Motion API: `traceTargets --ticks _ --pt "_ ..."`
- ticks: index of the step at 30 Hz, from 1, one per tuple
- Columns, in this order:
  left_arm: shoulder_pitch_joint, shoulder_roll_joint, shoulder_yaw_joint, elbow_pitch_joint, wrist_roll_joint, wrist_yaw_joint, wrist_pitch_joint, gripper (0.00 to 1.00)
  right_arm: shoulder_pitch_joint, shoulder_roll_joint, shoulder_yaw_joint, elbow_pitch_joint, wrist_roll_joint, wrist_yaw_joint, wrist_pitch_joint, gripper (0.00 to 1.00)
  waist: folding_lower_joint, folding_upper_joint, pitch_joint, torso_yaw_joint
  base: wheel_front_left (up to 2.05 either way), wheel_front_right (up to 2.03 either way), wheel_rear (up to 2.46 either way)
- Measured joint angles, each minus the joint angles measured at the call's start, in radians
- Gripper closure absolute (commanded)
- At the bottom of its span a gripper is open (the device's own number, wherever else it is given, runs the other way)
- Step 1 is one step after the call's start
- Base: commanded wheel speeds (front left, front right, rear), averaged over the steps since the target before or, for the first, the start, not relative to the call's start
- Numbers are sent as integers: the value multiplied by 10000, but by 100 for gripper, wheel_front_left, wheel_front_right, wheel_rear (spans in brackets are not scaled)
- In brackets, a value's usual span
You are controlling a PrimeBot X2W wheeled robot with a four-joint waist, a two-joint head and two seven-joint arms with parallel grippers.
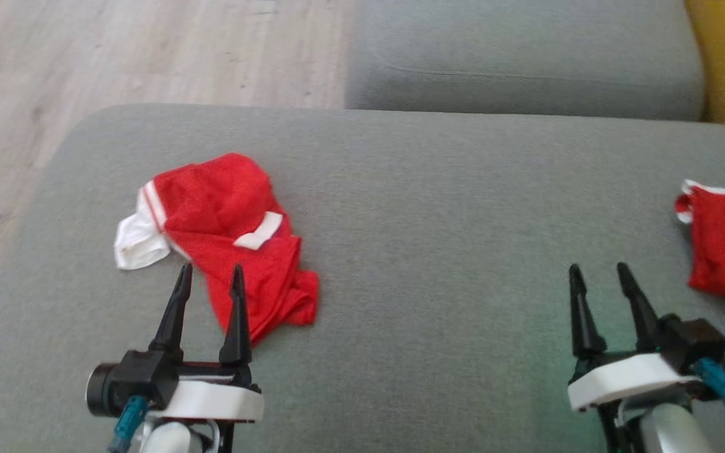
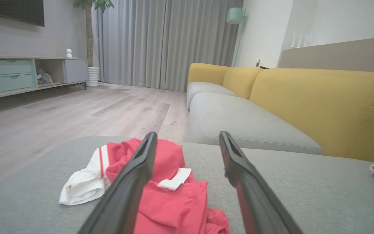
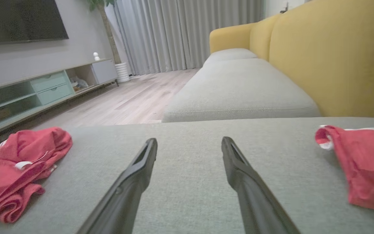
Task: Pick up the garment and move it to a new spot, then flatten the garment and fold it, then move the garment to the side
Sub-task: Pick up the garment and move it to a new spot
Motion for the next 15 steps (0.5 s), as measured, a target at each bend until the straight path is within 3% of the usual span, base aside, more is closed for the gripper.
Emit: traceTargets --ticks 15 --pt "264 4 522 130 309 -19 0 0 148 0 1440 226 552 0 0 0 0 -1 -362 1727 0 0 0"
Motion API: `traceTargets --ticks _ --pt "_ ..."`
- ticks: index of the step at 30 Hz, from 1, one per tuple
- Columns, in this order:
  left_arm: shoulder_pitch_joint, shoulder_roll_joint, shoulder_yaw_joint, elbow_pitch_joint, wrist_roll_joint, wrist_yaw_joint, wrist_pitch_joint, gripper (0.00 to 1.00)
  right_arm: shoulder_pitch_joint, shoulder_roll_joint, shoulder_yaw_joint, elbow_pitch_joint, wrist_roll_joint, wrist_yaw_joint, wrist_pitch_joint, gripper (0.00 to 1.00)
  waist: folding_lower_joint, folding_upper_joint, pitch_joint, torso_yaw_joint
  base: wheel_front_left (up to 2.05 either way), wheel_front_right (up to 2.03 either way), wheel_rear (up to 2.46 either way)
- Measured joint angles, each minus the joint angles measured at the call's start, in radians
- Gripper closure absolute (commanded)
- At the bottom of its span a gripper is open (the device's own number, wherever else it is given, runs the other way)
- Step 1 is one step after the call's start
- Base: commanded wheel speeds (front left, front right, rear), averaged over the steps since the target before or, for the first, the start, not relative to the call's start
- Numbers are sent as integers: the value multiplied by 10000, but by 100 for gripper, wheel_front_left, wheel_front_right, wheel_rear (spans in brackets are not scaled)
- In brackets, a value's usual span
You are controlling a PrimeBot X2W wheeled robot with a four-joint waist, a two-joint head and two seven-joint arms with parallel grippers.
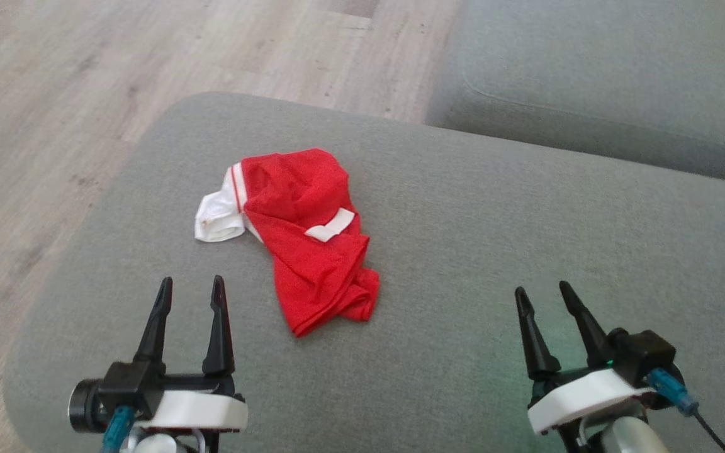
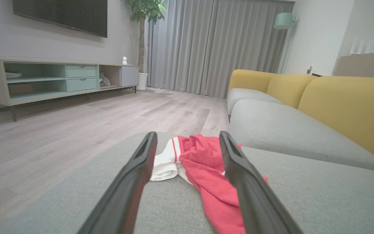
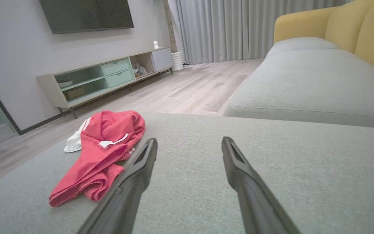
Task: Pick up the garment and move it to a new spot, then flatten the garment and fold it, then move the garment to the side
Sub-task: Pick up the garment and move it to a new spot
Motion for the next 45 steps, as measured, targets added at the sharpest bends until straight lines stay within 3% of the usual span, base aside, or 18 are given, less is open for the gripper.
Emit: traceTargets --ticks 6,12,19,26,30,33,37,45 --pt "80 2 86 2 0 -73 0 0 22 0 326 79 102 0 0 0 0 0 -169 369 0 0 0" --pt "134 13 140 0 196 -84 0 0 21 0 447 105 171 0 0 0 0 0 -115 326 0 0 0" --pt "-472 96 27 803 240 -702 38 0 -22 -2 380 27 48 0 0 0 0 0 402 28 0 0 0" --pt "-3209 598 -1498 2136 215 -1225 2019 0 -554 -4 56 -422 -284 0 17 0 3 0 1278 -358 0 0 0" --pt "-4554 1104 -3216 2637 -892 -1258 3375 0 -1078 -12 -144 -721 -284 0 33 0 3 0 1977 -697 0 0 0" --pt "-5014 1465 -3708 3028 -1565 -1306 3979 0 -1254 -13 -136 -798 -284 0 86 0 3 0 2344 -926 0 0 0" --pt "-5478 1764 -3764 3699 -1776 -1306 4151 0 -1384 -17 -113 -851 -284 0 98 0 3 0 2700 -1243 0 0 0" --pt "-5963 1733 -4031 4604 -1881 -1306 4117 0 -1496 -21 -178 -861 -284 0 92 0 1 0 3043 -1593 0 0 0"
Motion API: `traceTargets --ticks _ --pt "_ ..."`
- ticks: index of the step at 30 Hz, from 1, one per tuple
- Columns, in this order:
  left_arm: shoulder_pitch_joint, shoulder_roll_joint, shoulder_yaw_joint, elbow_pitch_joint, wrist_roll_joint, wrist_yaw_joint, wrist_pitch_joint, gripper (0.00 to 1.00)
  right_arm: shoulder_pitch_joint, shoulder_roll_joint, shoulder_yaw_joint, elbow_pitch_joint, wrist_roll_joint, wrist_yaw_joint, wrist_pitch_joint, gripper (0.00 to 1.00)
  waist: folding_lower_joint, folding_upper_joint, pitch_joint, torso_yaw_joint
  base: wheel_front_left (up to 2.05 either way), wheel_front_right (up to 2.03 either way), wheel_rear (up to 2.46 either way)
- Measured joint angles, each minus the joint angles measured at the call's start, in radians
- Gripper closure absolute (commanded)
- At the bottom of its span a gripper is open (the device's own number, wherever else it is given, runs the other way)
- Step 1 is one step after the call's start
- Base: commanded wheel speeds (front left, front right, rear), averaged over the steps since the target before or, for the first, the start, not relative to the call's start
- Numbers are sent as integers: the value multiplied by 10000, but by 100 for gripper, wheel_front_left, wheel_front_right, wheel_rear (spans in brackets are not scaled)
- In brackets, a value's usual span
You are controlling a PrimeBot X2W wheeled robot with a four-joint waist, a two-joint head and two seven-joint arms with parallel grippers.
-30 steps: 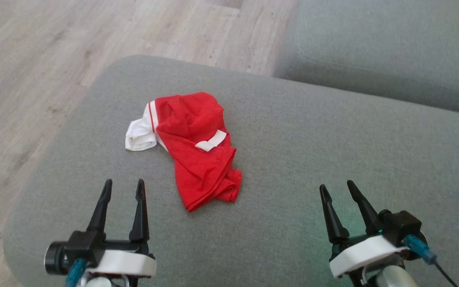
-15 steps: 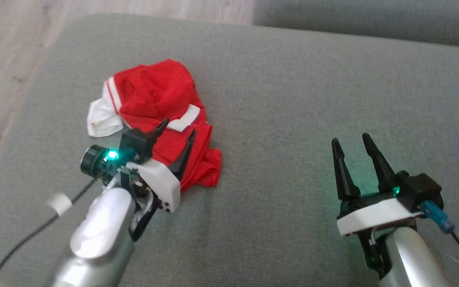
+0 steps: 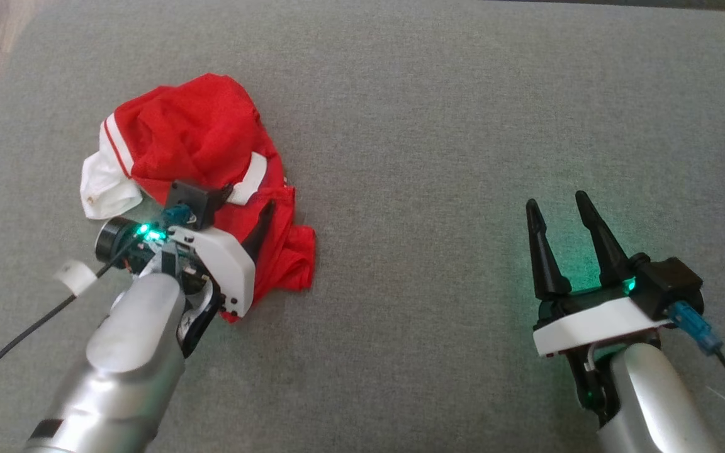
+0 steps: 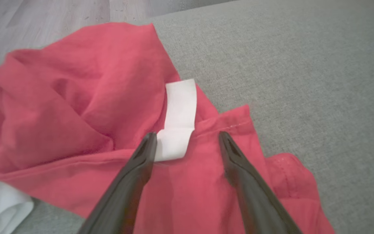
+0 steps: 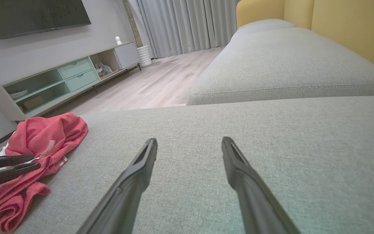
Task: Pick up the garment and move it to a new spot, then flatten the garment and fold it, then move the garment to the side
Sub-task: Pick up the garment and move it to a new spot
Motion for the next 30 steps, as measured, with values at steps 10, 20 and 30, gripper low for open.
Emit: traceTargets --ticks 10,20,30 --pt "-272 15 -384 395 -196 0 -621 100 -153 0 -96 10 -2 0 -2 0 0 0 -69 -130 0 0 0" --pt "-292 397 -280 -1808 -42 109 -2993 100 -97 2 -188 267 121 0 -81 0 -2 0 -969 -324 0 0 0" --pt "-349 888 430 -5051 196 886 -3781 100 150 4 -217 449 376 0 -92 0 -3 0 -1550 -773 0 0 0"
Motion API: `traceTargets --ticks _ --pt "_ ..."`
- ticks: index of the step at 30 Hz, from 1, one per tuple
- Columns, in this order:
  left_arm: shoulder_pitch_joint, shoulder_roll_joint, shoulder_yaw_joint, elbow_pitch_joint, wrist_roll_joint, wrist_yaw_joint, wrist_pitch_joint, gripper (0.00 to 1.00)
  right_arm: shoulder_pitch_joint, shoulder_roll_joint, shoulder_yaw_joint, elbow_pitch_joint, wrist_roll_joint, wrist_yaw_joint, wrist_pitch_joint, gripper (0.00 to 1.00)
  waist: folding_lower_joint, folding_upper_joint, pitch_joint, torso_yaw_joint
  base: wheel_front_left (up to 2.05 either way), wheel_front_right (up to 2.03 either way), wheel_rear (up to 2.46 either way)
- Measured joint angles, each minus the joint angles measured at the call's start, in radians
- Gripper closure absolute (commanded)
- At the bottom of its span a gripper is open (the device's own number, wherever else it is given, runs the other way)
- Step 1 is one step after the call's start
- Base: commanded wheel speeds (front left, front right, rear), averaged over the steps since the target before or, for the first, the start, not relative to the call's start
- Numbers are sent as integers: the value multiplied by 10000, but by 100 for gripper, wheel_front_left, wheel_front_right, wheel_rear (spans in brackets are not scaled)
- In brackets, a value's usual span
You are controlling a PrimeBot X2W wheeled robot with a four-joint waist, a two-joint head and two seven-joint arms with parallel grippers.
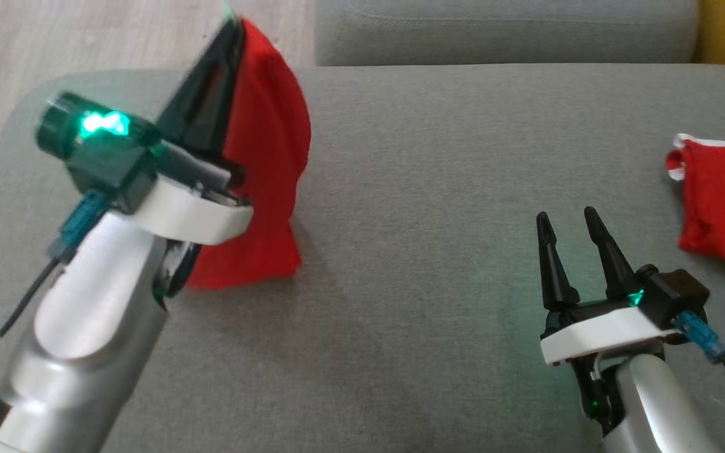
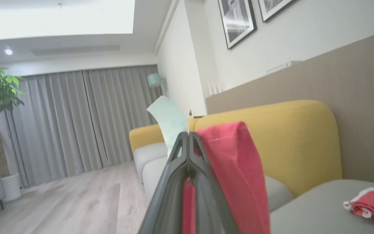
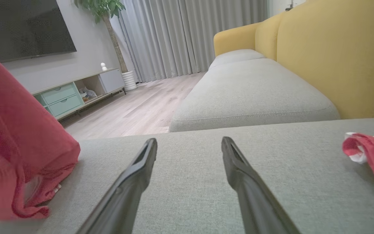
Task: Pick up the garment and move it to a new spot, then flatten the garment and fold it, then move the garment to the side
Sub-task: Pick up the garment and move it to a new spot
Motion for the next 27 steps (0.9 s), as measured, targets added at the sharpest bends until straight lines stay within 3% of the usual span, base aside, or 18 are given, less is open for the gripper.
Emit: traceTargets --ticks 8,15,21,27 --pt "-937 203 374 -1569 587 359 -236 100 -16 0 31 -54 194 0 -27 0 1 0 -6 -666 0 0 0" --pt "-2247 244 405 -2188 1231 322 -347 100 -119 -2 0 -362 347 0 -29 0 2 0 268 -1385 0 0 0" --pt "-3526 224 257 -1981 1661 -61 -384 100 -369 0 36 -922 535 0 -29 0 2 0 623 -2061 0 0 0" --pt "-4433 186 -397 -339 1871 -502 -224 100 -511 2 420 -1170 802 -2 -31 0 2 0 1030 -2761 0 0 0"
